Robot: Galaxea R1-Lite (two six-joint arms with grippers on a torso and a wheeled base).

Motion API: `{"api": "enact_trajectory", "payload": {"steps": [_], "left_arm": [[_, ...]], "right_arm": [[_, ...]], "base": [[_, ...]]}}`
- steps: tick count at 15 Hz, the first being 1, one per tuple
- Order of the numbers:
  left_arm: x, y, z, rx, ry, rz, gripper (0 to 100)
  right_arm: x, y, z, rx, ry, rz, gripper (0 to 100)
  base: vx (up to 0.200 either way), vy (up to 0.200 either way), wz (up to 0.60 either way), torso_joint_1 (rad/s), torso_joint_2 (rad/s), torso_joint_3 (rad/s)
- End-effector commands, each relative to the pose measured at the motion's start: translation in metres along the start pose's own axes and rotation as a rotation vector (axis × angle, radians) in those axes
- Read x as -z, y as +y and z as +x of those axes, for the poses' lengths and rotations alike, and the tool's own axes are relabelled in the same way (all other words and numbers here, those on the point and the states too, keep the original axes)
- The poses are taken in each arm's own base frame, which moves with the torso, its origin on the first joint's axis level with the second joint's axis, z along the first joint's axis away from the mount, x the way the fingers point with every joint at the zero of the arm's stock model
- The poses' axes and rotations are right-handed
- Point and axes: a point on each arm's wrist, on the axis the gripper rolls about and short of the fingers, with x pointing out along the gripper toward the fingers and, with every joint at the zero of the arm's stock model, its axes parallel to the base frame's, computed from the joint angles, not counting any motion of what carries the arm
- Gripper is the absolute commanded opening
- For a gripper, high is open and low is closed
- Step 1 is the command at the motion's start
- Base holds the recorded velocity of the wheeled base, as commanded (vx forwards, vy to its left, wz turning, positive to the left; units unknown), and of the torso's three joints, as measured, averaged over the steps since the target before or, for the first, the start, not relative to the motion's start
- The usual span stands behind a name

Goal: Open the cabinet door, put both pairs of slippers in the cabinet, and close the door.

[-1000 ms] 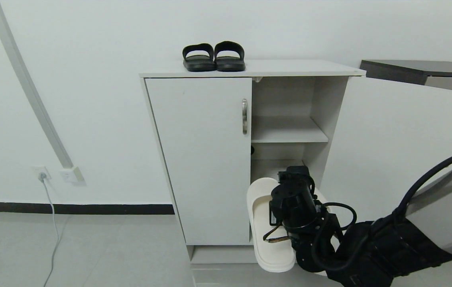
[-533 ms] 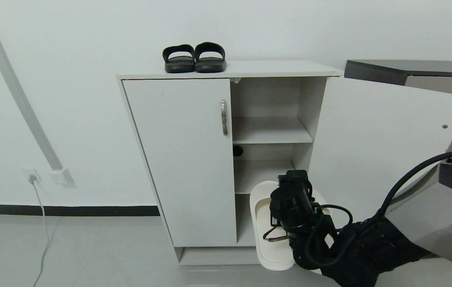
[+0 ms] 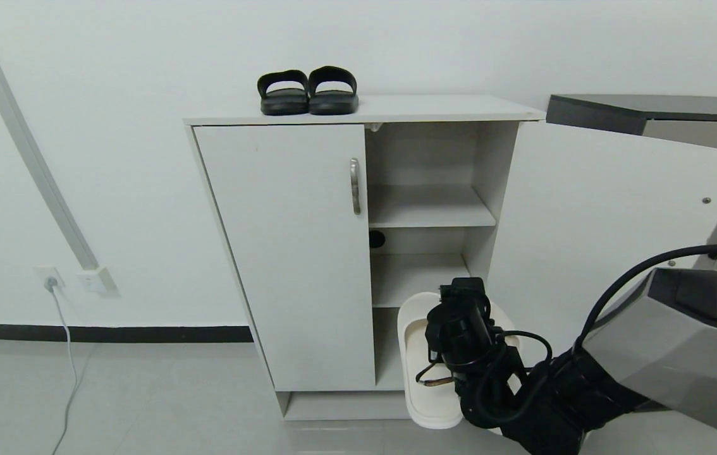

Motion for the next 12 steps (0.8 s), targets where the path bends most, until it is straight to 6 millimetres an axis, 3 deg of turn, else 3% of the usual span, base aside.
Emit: {"api": "enact_trajectory", "payload": {"steps": [1,6,12], "left_arm": [[0.0000,0.0000,0.0001,0.000,0.002,0.000,0],[0.0002,0.0000,0.0001,0.000,0.003,0.000,0],[0.0000,0.0000,0.0001,0.000,0.002,-0.001,0]], "right_arm": [[0.0043,0.0019,0.0032,0.000,0.001,-0.004,0],[0.0065,0.0031,0.0051,0.000,0.000,-0.009,0],[0.0093,0.0034,0.0064,0.002,0.005,-0.015,0]], "base": [[0.000,0.000,0.00,0.000,0.00,0.000],[0.000,0.000,0.00,0.000,0.00,-0.015],[0.000,0.000,0.00,0.003,0.00,-0.172]]}}
